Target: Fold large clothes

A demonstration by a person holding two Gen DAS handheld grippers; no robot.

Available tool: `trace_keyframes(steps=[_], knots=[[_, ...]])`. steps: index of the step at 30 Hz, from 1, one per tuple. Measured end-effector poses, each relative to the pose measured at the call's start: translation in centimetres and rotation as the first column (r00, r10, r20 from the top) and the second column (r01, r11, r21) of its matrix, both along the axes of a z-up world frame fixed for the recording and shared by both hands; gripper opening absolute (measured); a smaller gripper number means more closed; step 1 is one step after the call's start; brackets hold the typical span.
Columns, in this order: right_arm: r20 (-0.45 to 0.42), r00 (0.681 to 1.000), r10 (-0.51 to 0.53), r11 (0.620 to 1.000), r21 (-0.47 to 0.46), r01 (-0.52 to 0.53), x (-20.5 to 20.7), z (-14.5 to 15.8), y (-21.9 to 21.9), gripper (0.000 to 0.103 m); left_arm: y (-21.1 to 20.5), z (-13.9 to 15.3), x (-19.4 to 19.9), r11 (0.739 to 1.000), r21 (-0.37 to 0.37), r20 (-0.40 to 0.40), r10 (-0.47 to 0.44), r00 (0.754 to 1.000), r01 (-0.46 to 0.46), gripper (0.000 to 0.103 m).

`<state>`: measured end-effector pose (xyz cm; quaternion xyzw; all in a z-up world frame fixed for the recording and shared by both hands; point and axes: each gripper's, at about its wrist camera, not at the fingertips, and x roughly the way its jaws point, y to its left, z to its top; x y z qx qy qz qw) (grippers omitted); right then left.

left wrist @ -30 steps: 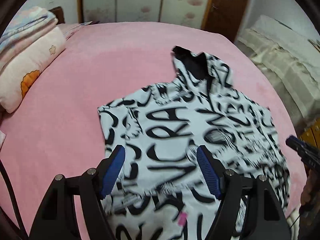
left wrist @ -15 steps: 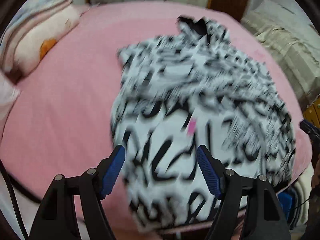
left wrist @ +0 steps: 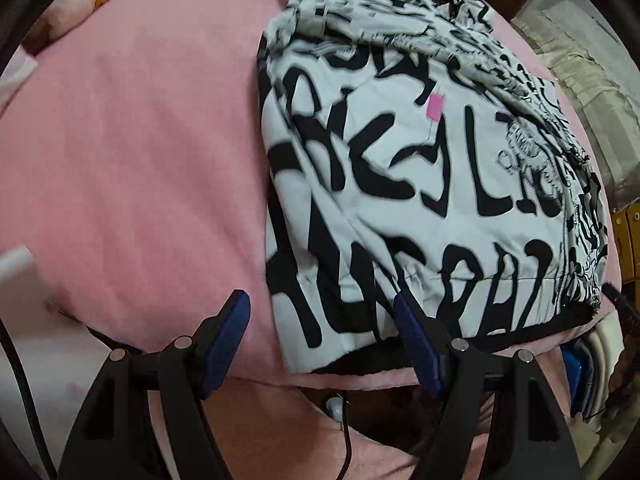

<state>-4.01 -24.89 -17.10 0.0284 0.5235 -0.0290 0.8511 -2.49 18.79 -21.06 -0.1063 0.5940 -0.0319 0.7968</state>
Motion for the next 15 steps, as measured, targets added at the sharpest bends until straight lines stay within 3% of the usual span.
trace_keyframes(steps=[8, 15], knots=[[-0.033, 0.997, -0.075, 0.977, 0.196, 0.080, -1.2, -2.3, -2.4, 0.046, 1.6, -2.5, -0.3, 0.990, -0.126, -0.007, 0.062, 0.998, -0.063, 0.074], [-0.068, 0.995, -0.071, 0.951, 0.295, 0.088, -0.3, -4.6, -2.4, 0.048, 1.8, -3.4, -0.4, 0.987, -0.144, 0.006, 0.068, 0.998, -0.067, 0.080]])
